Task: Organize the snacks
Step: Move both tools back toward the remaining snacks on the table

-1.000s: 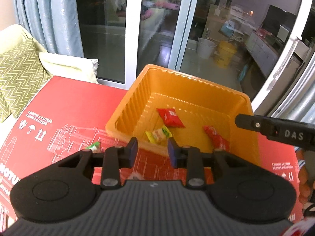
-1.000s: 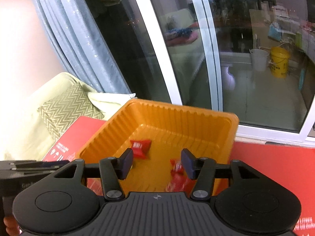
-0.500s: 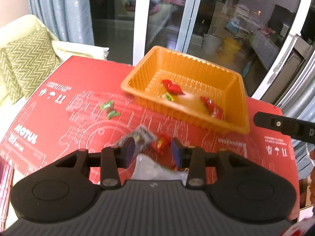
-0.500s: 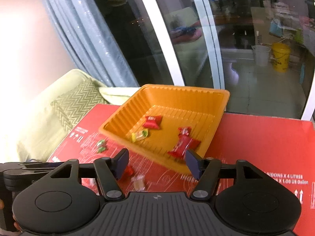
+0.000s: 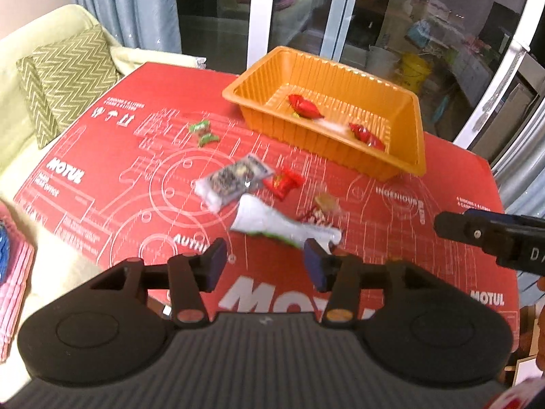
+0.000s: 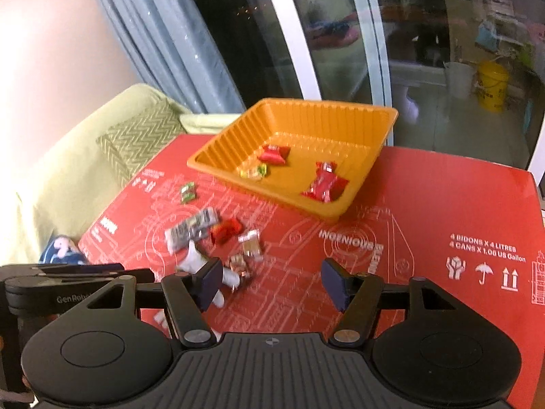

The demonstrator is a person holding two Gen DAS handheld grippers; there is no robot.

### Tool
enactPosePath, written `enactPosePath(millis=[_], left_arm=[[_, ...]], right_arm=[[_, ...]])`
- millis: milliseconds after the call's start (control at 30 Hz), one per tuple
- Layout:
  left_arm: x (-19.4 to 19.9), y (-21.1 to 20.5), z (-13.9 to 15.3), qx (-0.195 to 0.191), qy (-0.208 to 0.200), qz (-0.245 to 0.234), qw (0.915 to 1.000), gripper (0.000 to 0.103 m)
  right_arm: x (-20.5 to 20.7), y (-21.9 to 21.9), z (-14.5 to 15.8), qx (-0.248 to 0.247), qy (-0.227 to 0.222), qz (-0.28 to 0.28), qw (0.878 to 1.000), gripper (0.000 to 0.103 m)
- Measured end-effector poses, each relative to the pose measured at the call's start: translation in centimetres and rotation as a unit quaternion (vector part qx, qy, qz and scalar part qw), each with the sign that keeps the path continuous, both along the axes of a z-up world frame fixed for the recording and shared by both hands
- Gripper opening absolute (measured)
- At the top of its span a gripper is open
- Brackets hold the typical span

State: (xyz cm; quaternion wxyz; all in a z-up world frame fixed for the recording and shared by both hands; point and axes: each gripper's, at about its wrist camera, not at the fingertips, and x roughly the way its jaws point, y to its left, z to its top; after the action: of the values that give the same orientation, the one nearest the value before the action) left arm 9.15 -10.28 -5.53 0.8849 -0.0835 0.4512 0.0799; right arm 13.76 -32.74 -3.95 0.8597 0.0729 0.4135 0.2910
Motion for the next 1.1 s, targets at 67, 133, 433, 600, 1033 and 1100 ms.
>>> enactPosePath(millis=[67, 133, 433, 600, 1033, 1100], left_arm=[[-0.4, -0.1, -0.2, -0.002, 0.004, 0.005, 1.0000, 0.050], [-0.8, -0.2, -0.5, -0.003, 0.009, 0.010, 0.9999, 0.050], [-2.2, -0.4, -1.0, 0.001, 0.019, 0.026, 0.9995, 0.051], [-2.2, 0.0, -1.1, 0.002, 0.022, 0.030, 0.9993, 0.051], [-0.9, 1.9, -2.7, -0.001, 0.033, 0.019, 0.9993, 0.051], [-0.7, 2.3, -2.8, -0.002, 0.031, 0.021, 0.9993, 0.051]], right_arm=[[-0.4, -0.1, -0.1, -0.005, -0.001, 0.008, 1.000, 0.064], [-0.7, -0.1, -0.3, -0.012, -0.003, 0.013, 1.000, 0.064], [-1.7, 0.5, -1.2, -0.029, -0.006, 0.046, 0.998, 0.064], [-1.6, 0.9, -1.5, -0.030, -0.005, 0.055, 0.998, 0.064], [-0.4, 2.4, -2.3, -0.021, -0.009, 0.066, 0.998, 0.064], [-0.1, 2.9, -2.5, -0.020, -0.008, 0.073, 0.997, 0.064]])
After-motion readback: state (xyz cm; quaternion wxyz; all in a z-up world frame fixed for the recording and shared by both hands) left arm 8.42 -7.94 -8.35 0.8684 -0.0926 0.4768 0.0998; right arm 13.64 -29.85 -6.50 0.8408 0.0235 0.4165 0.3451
